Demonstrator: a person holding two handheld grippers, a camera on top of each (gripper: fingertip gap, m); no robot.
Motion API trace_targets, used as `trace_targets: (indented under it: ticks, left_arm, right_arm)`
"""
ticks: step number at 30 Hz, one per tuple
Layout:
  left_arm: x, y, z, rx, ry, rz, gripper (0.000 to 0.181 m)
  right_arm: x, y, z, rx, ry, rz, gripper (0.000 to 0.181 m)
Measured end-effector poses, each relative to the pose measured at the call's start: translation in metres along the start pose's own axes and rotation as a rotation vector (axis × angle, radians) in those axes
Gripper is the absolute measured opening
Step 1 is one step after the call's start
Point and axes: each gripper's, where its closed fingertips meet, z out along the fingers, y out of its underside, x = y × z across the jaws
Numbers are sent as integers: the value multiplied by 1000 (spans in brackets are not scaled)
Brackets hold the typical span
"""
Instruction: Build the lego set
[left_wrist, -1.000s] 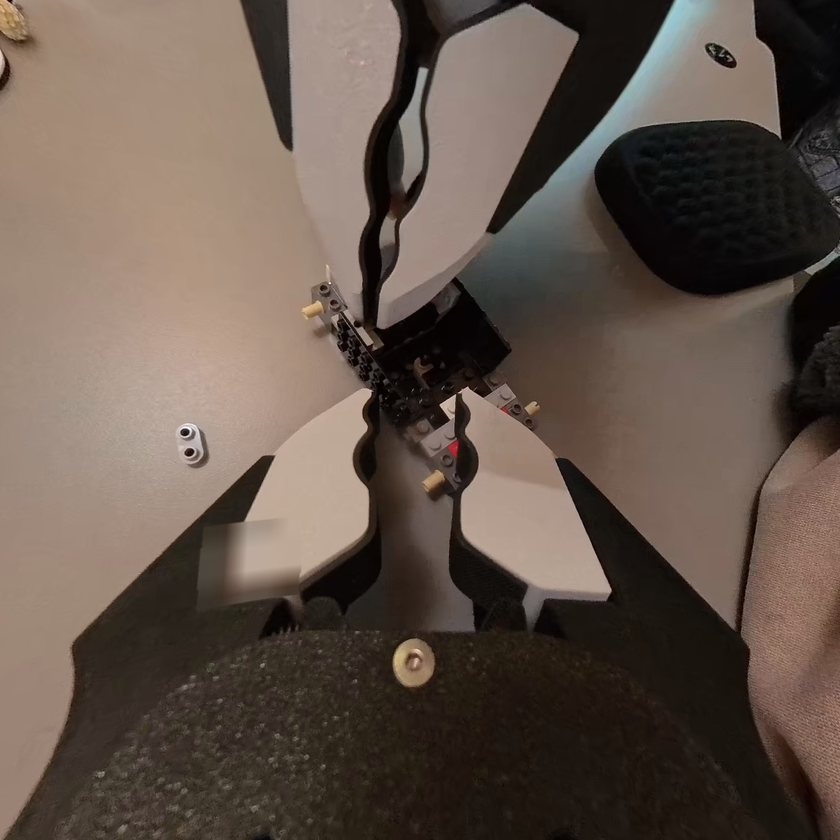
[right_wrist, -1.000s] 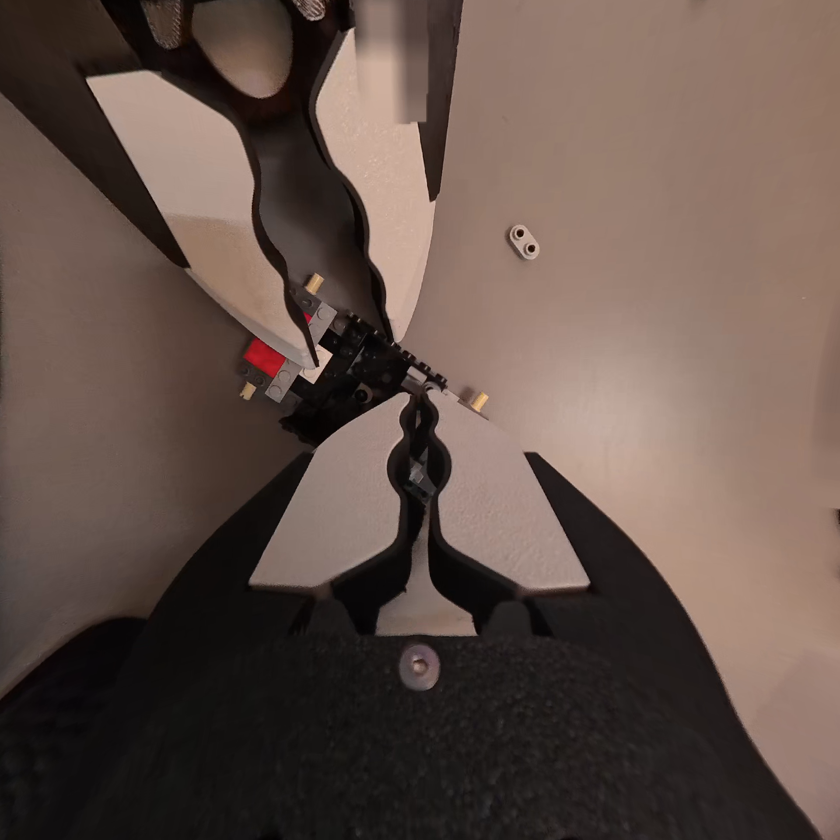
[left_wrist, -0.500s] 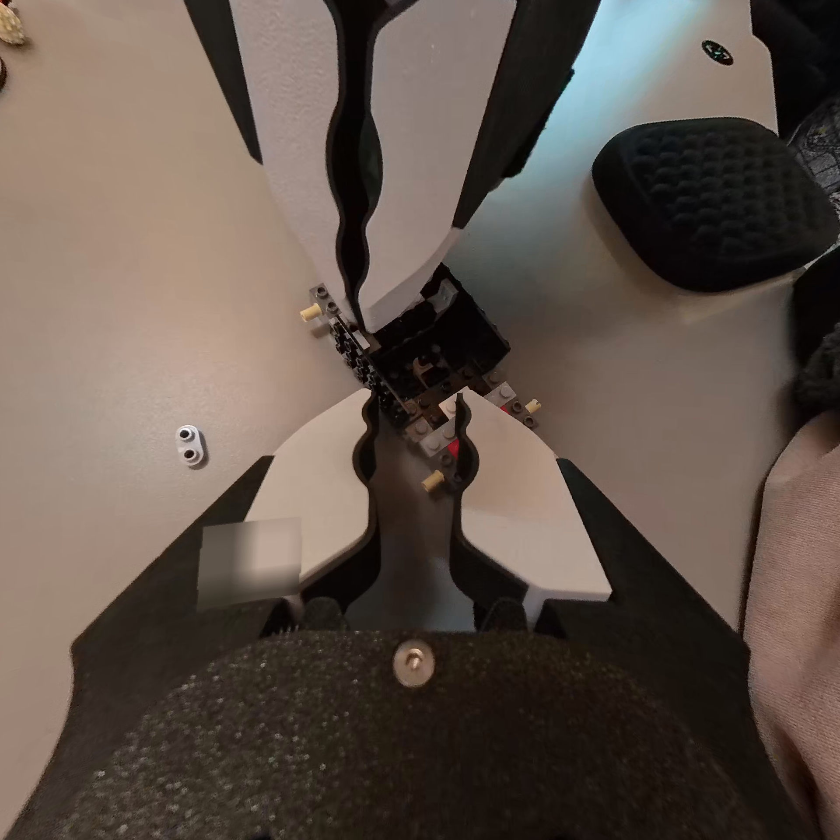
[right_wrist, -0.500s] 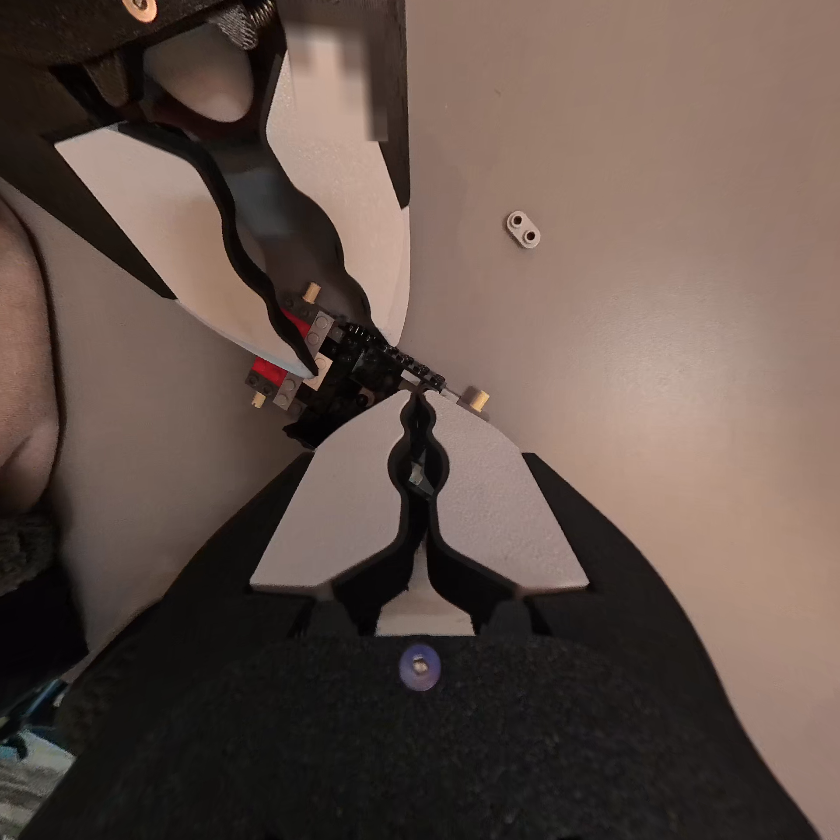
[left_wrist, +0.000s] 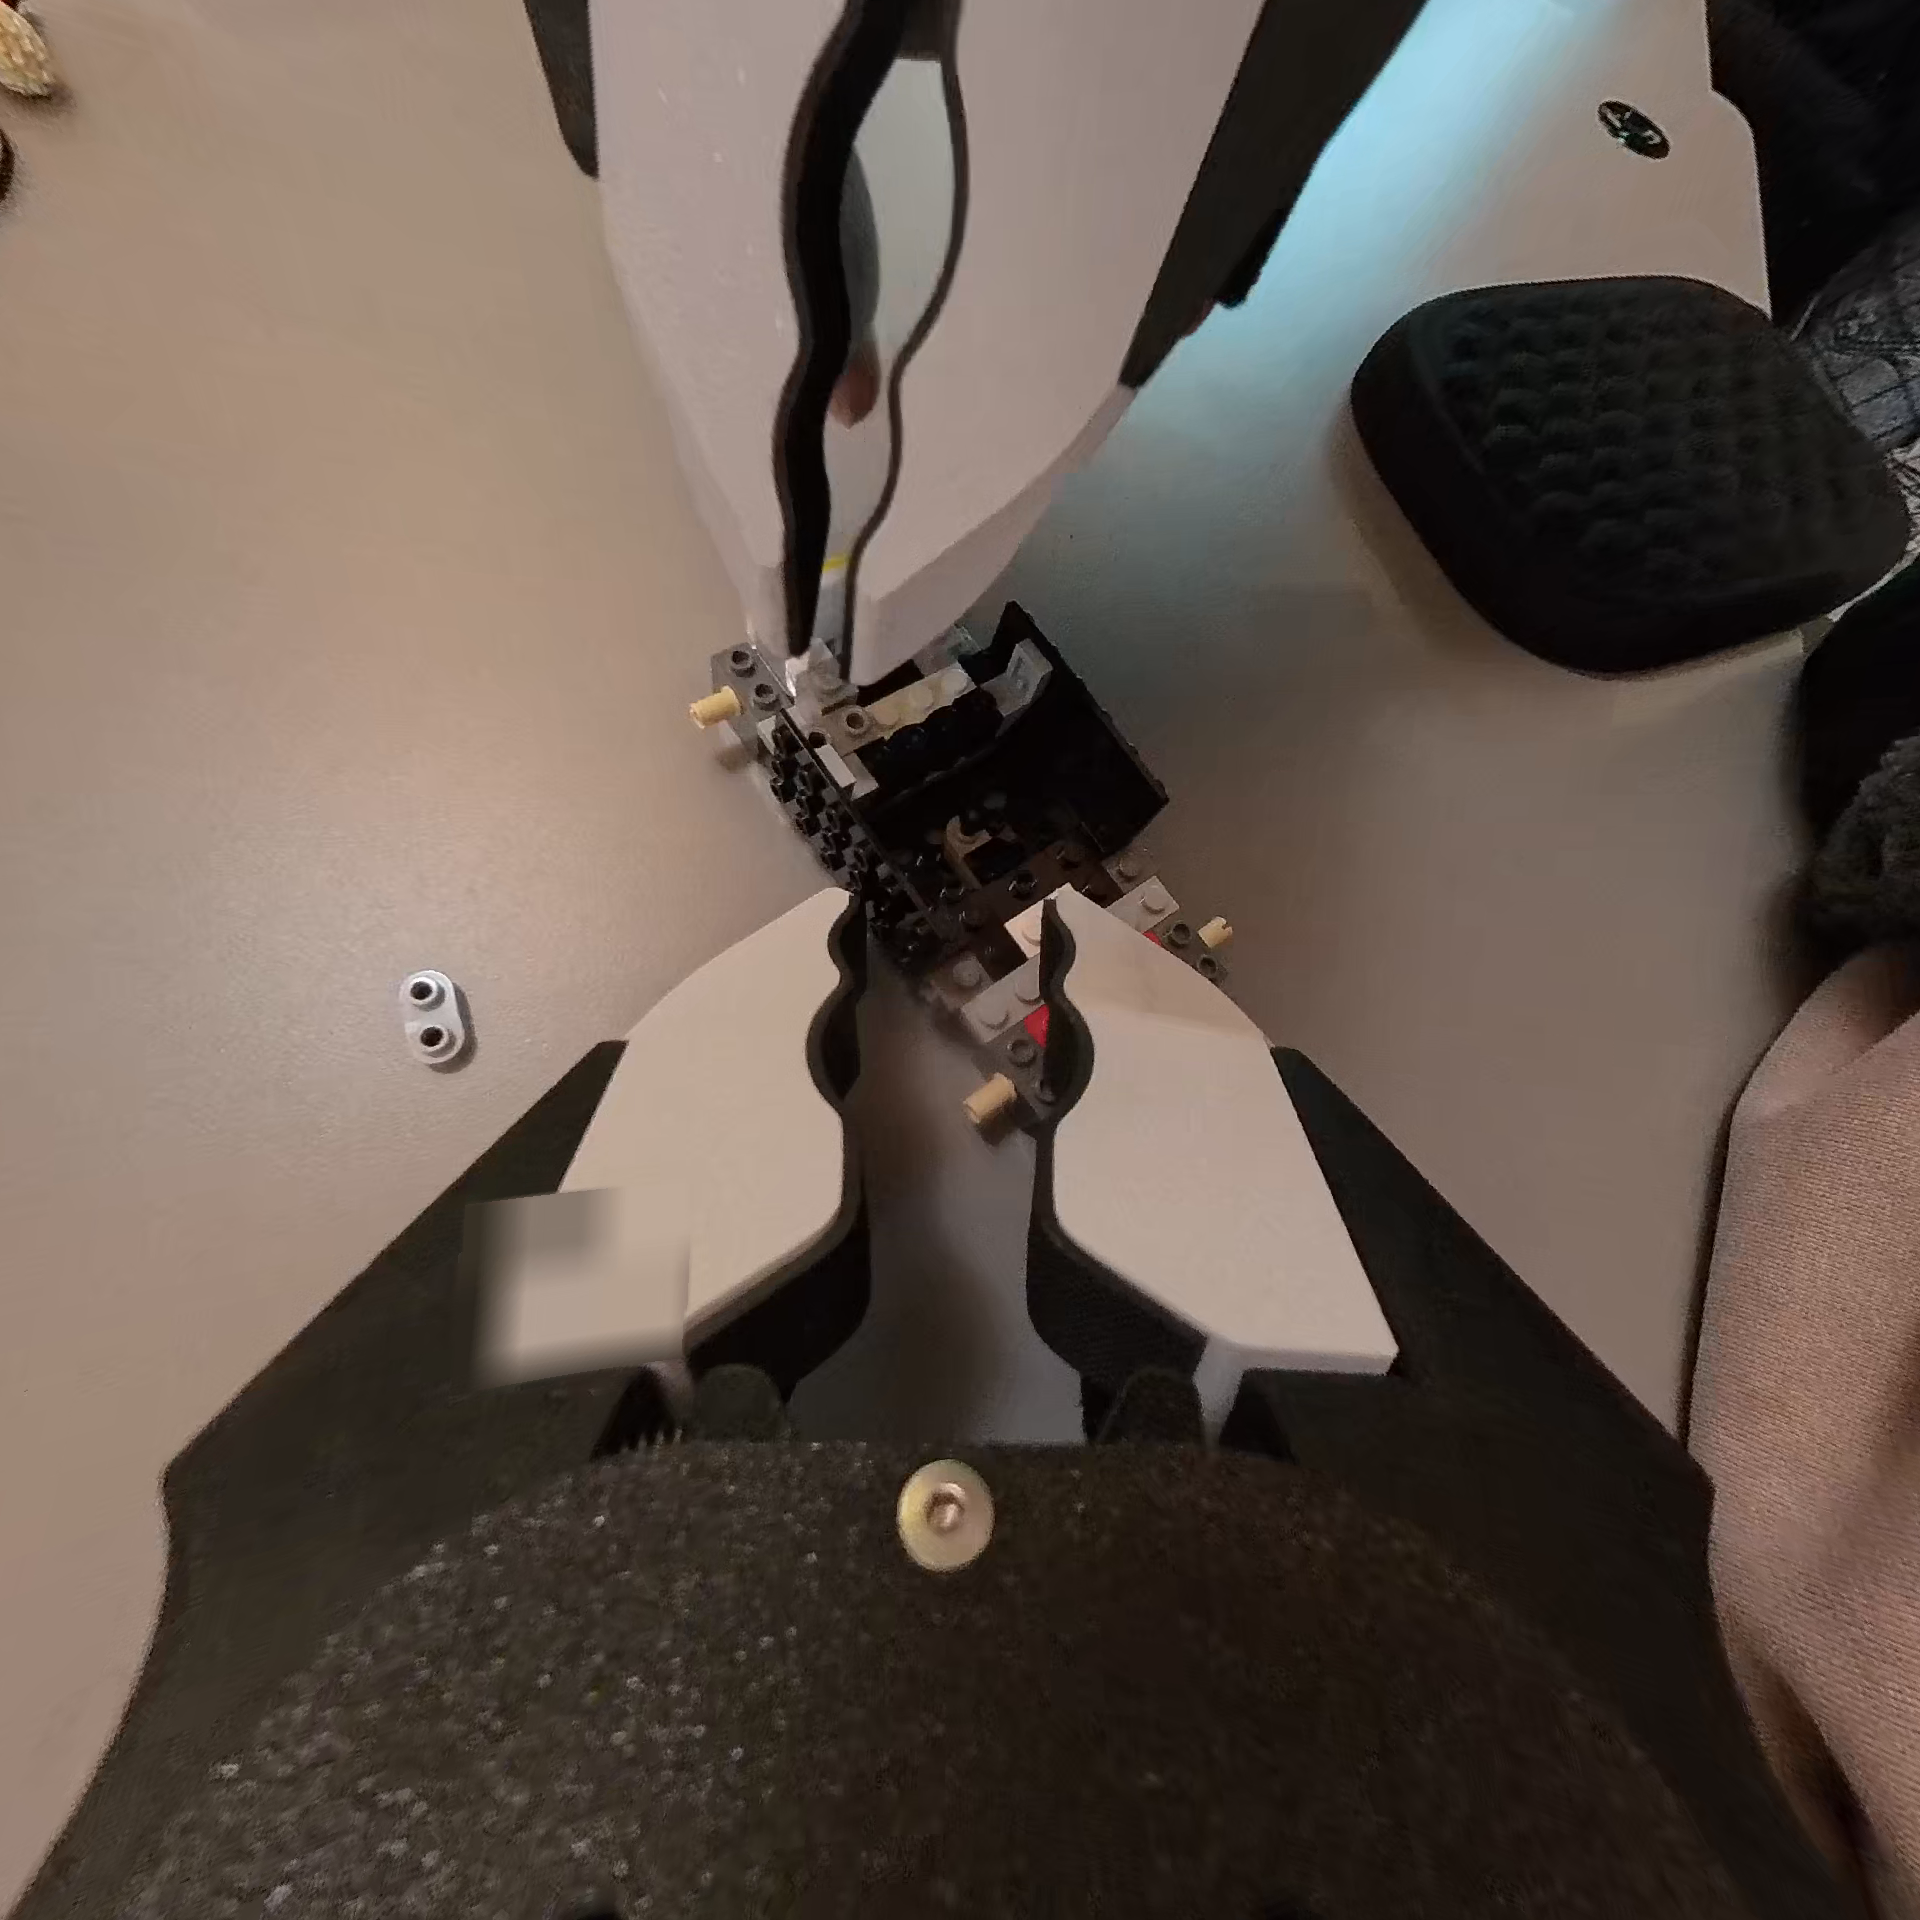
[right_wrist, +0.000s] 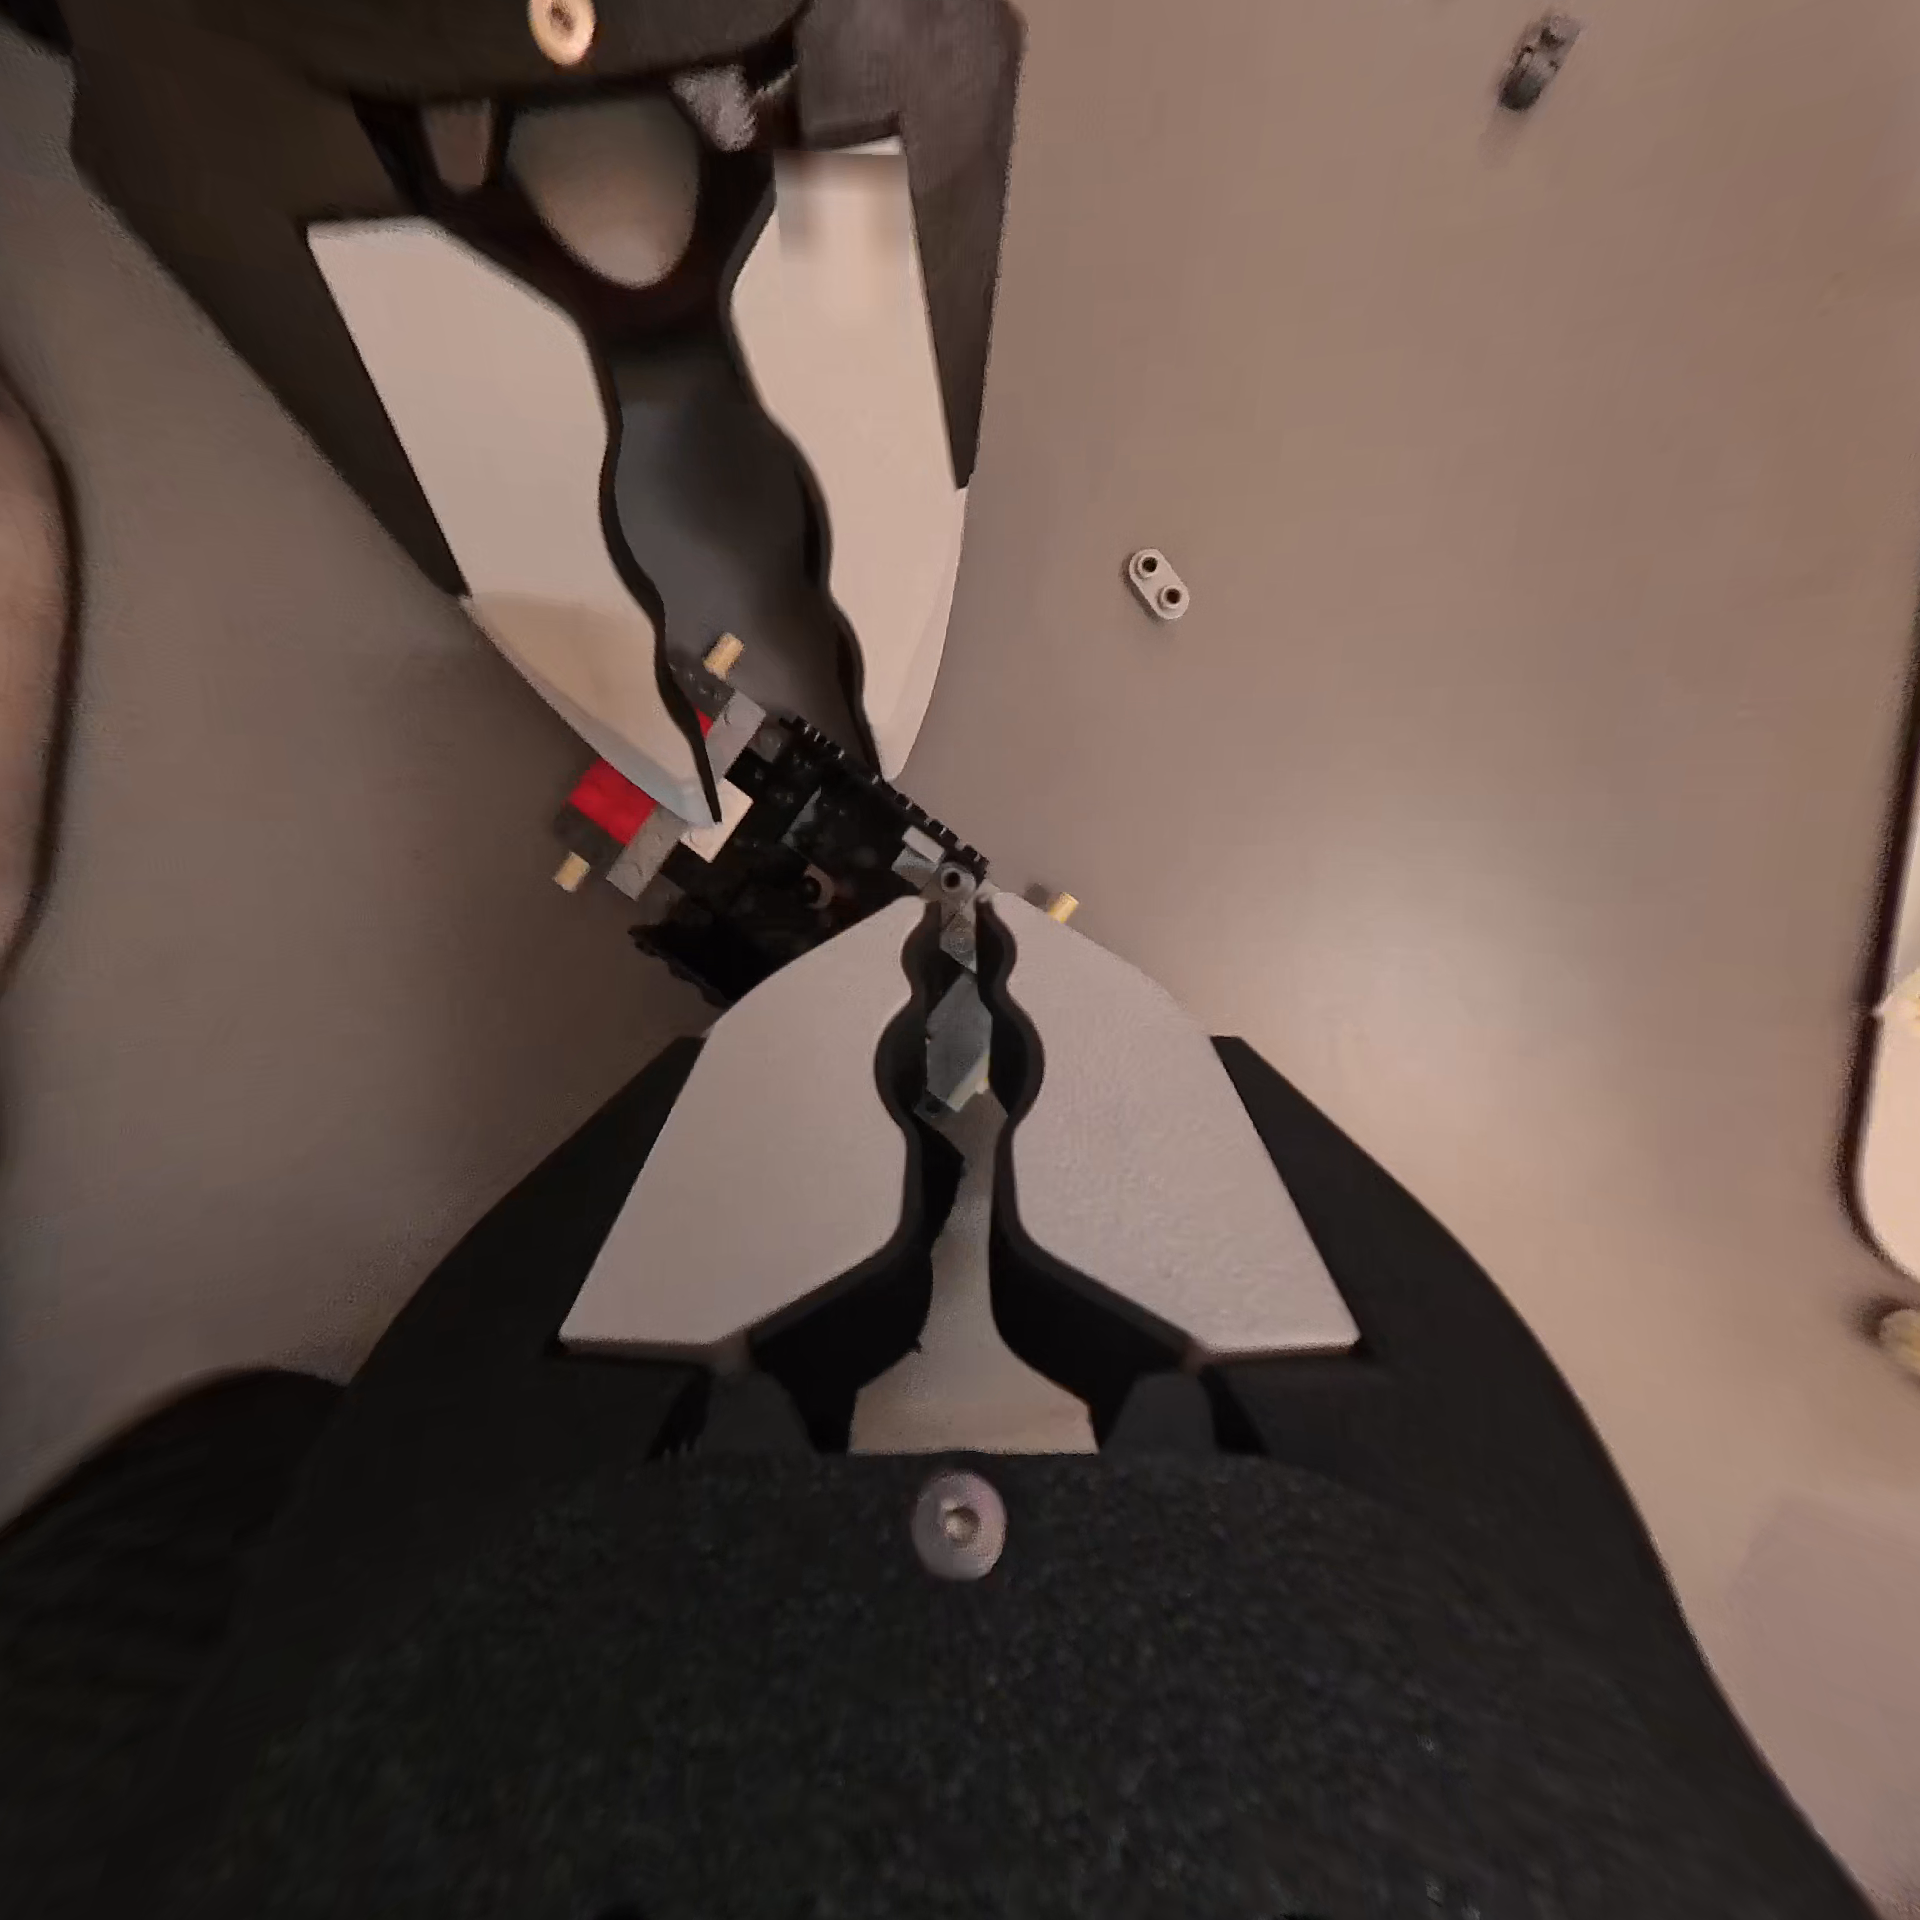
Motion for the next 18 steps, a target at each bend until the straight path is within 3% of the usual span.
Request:
trace_targets:
  ticks: [6,18]
  left_arm:
    - [0,0,0,1,4,-3,32]
    - [0,0,0,2,14,-6,31]
  right_arm:
    - [-3,5,6,-58,32,-218,6]
    - [-2,7,9,-131,-46,-403,0]
